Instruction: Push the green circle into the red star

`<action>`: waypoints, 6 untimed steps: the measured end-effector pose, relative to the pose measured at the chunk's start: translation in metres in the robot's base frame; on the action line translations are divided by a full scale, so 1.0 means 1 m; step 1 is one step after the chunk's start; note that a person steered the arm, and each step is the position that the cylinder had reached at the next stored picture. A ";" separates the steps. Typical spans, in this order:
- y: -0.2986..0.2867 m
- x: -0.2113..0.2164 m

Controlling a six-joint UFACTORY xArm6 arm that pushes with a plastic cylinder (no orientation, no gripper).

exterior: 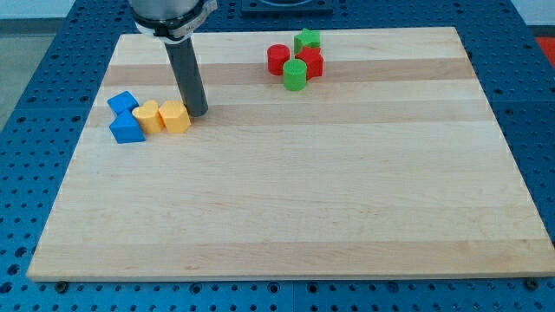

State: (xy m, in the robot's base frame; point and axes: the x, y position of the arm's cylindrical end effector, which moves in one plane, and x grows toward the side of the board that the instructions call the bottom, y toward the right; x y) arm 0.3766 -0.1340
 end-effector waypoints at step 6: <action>0.126 -0.046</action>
